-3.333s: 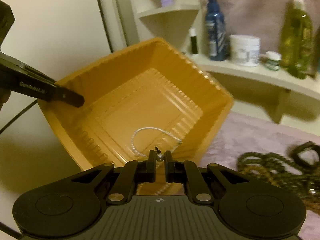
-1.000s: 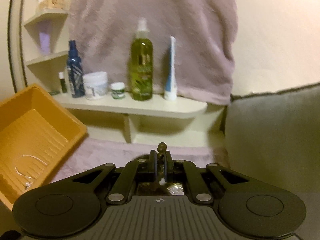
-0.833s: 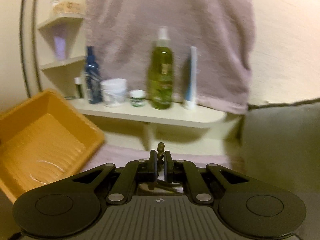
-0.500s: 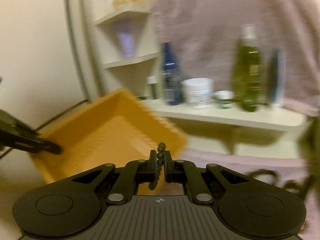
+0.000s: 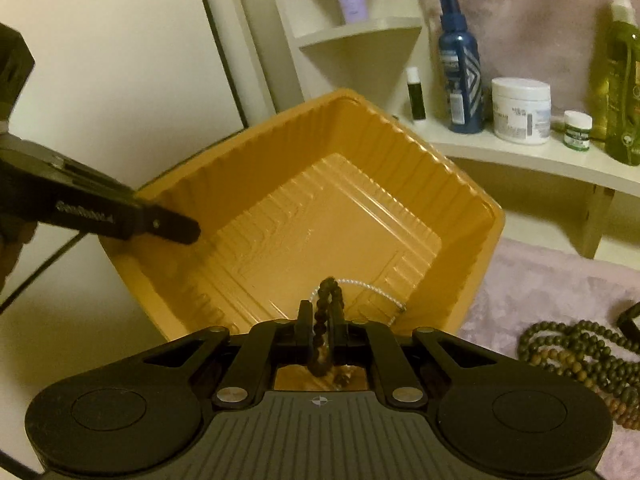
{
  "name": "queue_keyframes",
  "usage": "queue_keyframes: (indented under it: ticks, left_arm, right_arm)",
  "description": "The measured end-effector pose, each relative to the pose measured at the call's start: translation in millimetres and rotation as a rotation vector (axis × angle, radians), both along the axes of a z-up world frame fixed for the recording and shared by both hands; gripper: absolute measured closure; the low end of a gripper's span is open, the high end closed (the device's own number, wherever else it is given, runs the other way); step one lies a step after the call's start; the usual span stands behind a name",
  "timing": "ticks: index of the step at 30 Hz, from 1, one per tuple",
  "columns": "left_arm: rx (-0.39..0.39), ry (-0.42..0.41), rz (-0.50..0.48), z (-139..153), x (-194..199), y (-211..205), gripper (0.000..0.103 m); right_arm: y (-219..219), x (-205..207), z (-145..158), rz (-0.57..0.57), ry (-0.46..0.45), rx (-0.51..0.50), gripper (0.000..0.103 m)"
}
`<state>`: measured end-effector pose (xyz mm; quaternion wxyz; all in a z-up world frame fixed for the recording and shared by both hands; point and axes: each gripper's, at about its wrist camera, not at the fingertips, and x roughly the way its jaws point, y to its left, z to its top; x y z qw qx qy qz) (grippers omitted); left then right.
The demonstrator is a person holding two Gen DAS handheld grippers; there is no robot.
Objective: Organize jewelry
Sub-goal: 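Grasp the dark bead bracelet with the right gripper and place it in the tray, then move the right gripper back to the jewelry pile and grasp a bead strand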
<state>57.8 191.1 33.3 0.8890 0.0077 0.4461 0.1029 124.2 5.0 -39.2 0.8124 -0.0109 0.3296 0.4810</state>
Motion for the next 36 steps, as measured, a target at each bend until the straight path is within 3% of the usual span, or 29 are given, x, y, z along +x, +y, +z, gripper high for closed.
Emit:
queue_keyframes:
  ticks: [2, 4, 10, 16, 21, 28, 36]
  left_arm:
    - [-0.001, -0.001, 0.001, -0.1, 0.1, 0.3, 0.093]
    - [-0.001, -0.001, 0.002, -0.1, -0.1, 0.2, 0.093]
    - [-0.002, -0.002, 0.003, -0.2, 0.2, -0.2, 0.093]
    - [-0.002, -0.002, 0.004, -0.1, 0.3, 0.0, 0.093]
    - [-0.002, 0.000, 0.004, -0.3, 0.6, -0.5, 0.093]
    - [0.002, 0.002, 0.003, -0.3, 1.3, -0.1, 0.093]
    - [0.004, 0.002, 0.003, 0.0, 0.8, 0.0, 0.093]
  right_arm:
    - [-6.9, 0.4, 0.6, -0.029, -0.009, -0.005, 0.083]
    - [-15.5, 2.8, 2.3, -0.052, -0.007, 0.009, 0.066]
    - [-56.5, 5.1, 6.1, -0.160, -0.065, -0.004, 0.065]
    - [-105.5, 16.2, -11.2, -0.272, -0.155, -0.152, 0.065]
    - [-133.2, 29.5, -28.5, -0.277, -0.185, -0.264, 0.066]
    - [-147.7, 36.3, -38.8, -0.275, -0.238, -0.376, 0.076]
    - [-200.2, 60.0, -45.6, -0.488, -0.189, -0.426, 0.076]
